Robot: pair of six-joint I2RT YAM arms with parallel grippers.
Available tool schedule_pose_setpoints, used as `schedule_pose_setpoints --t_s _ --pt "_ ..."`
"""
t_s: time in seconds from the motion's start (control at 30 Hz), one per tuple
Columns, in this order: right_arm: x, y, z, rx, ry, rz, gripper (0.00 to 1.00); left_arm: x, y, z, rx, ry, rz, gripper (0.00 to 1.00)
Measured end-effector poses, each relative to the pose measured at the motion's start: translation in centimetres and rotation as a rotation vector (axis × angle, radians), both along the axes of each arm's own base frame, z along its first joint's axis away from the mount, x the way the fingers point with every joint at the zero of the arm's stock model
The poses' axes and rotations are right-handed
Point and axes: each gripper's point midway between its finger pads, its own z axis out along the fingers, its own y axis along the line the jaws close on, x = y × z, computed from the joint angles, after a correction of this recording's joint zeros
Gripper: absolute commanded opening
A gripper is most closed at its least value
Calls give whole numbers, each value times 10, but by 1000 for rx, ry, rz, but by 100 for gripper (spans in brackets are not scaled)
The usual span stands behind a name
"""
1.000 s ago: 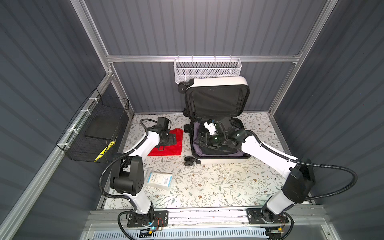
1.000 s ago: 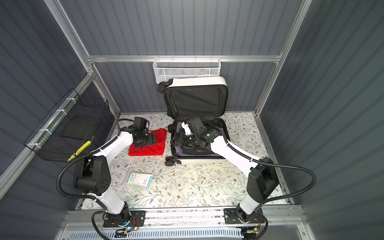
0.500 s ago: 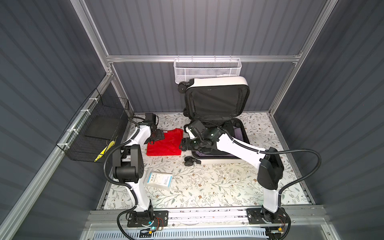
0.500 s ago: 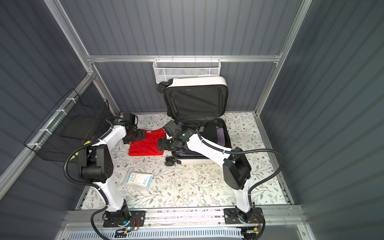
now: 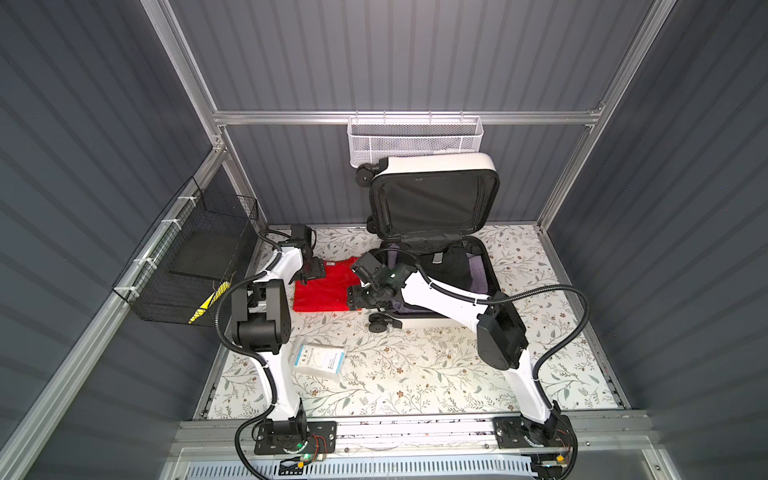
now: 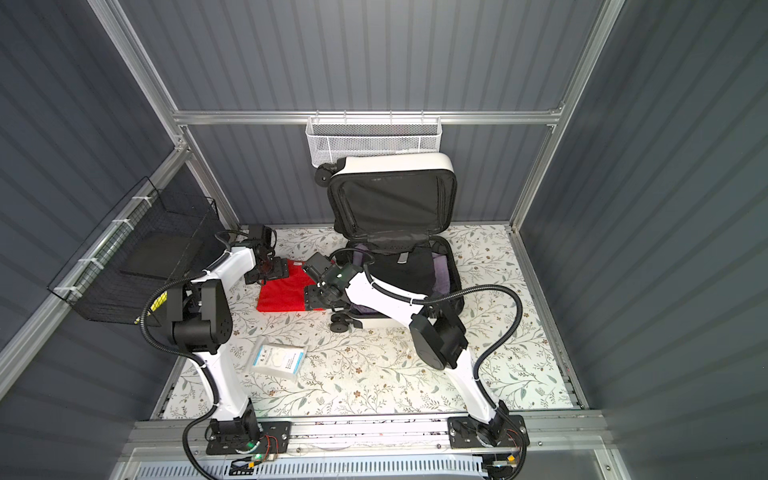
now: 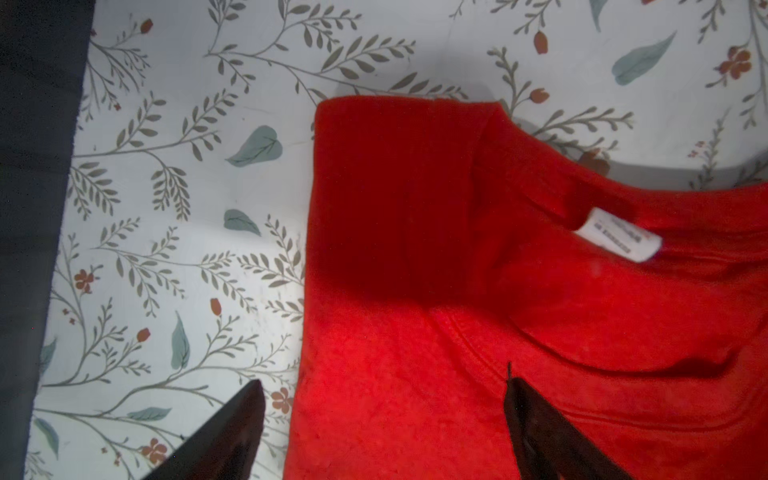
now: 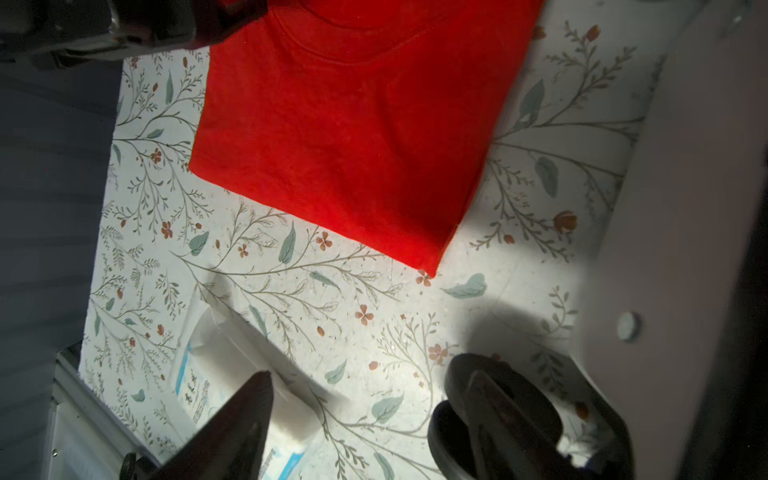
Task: Pack the luggage
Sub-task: 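Grasp the red T-shirt's edge with the left gripper while the right gripper reaches toward it, then grasp the red T-shirt's hem with the right gripper and lift with both grippers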
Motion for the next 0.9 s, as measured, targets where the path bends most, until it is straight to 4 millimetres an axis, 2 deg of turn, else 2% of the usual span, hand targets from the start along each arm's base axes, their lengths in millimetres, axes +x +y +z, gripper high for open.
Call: schedule_pose_setpoints --t_s 0.13,0.33,0.6,0.77,0.9 --pt "5 5 -8 -47 -31 -14 79 7 3 -7 15 2 1 91" --pt "10 11 -32 -113 -44 -28 80 15 11 -11 19 -8 17 91" --pt "15 6 -63 -190 -25 -64 81 30 13 -23 5 -16 12 91" --pt "16 5 -68 -208 -17 -74 83 33 13 -37 -14 2 11 91" --pt "19 9 -70 -202 -15 -80 83 35 12 -36 -40 -7 8 91"
